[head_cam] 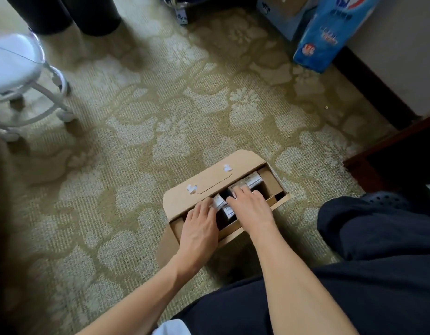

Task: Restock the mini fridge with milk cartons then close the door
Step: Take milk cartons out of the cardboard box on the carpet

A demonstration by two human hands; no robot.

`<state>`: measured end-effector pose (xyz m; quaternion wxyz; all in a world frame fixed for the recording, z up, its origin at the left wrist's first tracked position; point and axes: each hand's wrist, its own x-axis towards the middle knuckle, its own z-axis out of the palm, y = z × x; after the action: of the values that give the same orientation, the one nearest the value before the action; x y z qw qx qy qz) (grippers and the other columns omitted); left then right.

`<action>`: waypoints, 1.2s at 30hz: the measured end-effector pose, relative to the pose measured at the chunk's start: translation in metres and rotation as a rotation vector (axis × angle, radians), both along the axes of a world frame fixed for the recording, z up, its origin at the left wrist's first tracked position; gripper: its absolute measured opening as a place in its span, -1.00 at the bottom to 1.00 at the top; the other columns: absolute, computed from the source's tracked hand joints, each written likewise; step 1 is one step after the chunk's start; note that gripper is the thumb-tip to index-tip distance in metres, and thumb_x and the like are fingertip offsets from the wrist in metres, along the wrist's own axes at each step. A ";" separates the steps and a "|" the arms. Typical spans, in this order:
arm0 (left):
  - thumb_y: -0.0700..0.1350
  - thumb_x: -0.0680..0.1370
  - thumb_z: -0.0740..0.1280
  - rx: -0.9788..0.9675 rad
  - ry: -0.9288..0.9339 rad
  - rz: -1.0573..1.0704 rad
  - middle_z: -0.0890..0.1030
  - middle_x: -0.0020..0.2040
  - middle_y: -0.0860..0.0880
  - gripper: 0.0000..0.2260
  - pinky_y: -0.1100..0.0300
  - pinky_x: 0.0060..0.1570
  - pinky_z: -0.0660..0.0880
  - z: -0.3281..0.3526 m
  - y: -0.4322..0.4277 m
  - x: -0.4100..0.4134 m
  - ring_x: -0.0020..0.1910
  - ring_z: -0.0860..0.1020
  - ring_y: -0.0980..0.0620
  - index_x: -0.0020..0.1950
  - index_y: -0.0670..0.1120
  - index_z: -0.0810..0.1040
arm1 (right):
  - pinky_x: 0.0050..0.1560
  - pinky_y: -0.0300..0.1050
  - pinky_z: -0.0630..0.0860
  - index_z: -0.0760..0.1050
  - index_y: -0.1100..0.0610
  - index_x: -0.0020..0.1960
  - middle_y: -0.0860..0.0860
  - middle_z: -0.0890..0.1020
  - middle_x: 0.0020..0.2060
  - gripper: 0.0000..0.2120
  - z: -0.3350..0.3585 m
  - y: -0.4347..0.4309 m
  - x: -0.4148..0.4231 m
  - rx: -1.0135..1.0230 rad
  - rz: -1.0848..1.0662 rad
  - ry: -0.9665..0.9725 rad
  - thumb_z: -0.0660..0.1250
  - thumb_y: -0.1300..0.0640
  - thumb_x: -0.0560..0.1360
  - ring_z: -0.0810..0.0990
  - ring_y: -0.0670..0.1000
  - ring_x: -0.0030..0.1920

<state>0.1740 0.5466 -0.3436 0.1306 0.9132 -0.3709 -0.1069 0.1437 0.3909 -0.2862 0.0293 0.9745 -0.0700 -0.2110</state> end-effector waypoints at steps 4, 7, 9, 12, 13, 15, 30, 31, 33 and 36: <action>-0.23 0.46 0.37 0.025 0.052 0.054 0.50 0.00 -0.12 -0.82 0.12 -0.25 0.45 0.015 -0.010 0.002 -0.18 0.53 -0.08 0.04 -0.14 0.47 | 0.19 0.04 0.43 0.47 0.10 0.30 0.11 0.41 0.32 -0.68 0.006 0.004 0.001 -0.030 0.070 0.009 0.28 0.27 0.56 0.39 0.15 0.33; -0.19 0.51 0.31 0.087 0.067 0.090 0.44 -0.05 -0.06 -0.82 0.15 -0.49 0.29 0.019 -0.020 0.008 -0.32 0.51 -0.03 0.07 -0.08 0.39 | 0.15 0.05 0.48 0.49 0.14 0.29 0.10 0.40 0.31 -0.72 0.012 0.005 0.002 -0.014 0.125 0.008 0.25 0.26 0.58 0.41 0.15 0.31; -0.18 0.52 0.28 0.090 0.061 0.066 0.46 -0.03 -0.03 -0.79 0.13 -0.48 0.27 0.021 -0.021 0.014 -0.28 0.55 -0.04 0.13 -0.08 0.38 | 0.10 0.06 0.49 0.48 0.18 0.27 0.10 0.42 0.25 -0.74 0.017 0.007 0.001 0.031 0.137 0.000 0.22 0.29 0.60 0.44 0.16 0.26; -0.18 0.51 0.30 0.005 0.139 0.044 0.47 -0.03 -0.02 -0.77 0.09 -0.40 0.32 0.030 -0.015 0.022 -0.24 0.52 -0.04 0.13 -0.10 0.36 | 0.02 0.07 0.56 0.48 0.16 0.22 0.08 0.45 0.15 -0.73 0.022 0.012 -0.007 0.081 0.102 -0.022 0.30 0.33 0.54 0.51 0.14 0.17; -0.17 0.51 0.31 -0.019 0.157 0.040 0.48 -0.01 -0.02 -0.77 0.08 -0.34 0.39 0.033 -0.013 0.024 -0.19 0.51 -0.04 0.14 -0.09 0.36 | -0.01 0.07 0.56 0.48 0.16 0.19 0.08 0.47 0.11 -0.75 0.024 0.012 -0.009 0.091 0.087 -0.037 0.33 0.32 0.53 0.54 0.14 0.13; -0.16 0.50 0.32 -0.061 0.196 0.060 0.47 0.04 -0.04 -0.72 0.03 -0.14 0.51 0.036 -0.006 0.028 -0.04 0.50 -0.06 0.20 -0.09 0.41 | -0.05 0.04 0.52 0.47 0.16 0.14 0.09 0.50 0.07 -0.78 0.029 0.009 -0.012 0.119 0.051 -0.057 0.32 0.32 0.52 0.59 0.16 0.06; -0.02 0.46 0.48 -0.336 0.317 0.064 0.39 0.08 0.12 -0.59 0.06 -0.04 0.59 0.091 0.032 0.034 -0.01 0.50 0.11 0.30 0.01 0.55 | -0.11 -0.01 0.51 0.45 0.13 0.19 0.07 0.51 0.10 -0.76 0.078 0.019 -0.017 0.380 -0.179 -0.344 0.28 0.14 0.53 0.62 0.17 -0.01; -0.01 0.47 0.48 -0.344 0.315 0.045 0.39 0.09 0.13 -0.59 0.07 -0.02 0.59 0.098 0.027 0.036 0.01 0.50 0.13 0.31 0.02 0.55 | -0.08 -0.01 0.52 0.45 0.11 0.21 0.06 0.51 0.12 -0.73 0.087 0.014 -0.020 0.404 -0.211 -0.365 0.29 0.11 0.53 0.61 0.16 0.01; 0.00 0.48 0.46 -0.325 0.298 0.007 0.40 0.16 0.16 -0.58 0.10 0.03 0.59 0.111 0.022 0.041 0.08 0.51 0.13 0.33 0.03 0.55 | -0.03 0.00 0.56 0.46 0.10 0.25 0.03 0.51 0.14 -0.69 0.101 0.009 -0.022 0.462 -0.243 -0.418 0.31 0.09 0.52 0.60 0.13 0.03; 0.09 0.46 0.43 -0.354 0.264 -0.109 0.48 0.26 0.17 -0.56 0.10 0.10 0.58 0.142 0.005 0.048 0.16 0.51 0.14 0.33 0.07 0.54 | -0.03 -0.03 0.56 0.47 0.07 0.27 -0.02 0.51 0.15 -0.66 0.128 -0.006 -0.031 0.486 -0.265 -0.507 0.32 0.11 0.50 0.59 0.07 0.01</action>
<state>0.2218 0.5520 -0.2015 0.3302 0.8327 -0.4125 -0.1658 0.1124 0.3845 -0.1584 -0.2488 0.9568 -0.1485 0.0247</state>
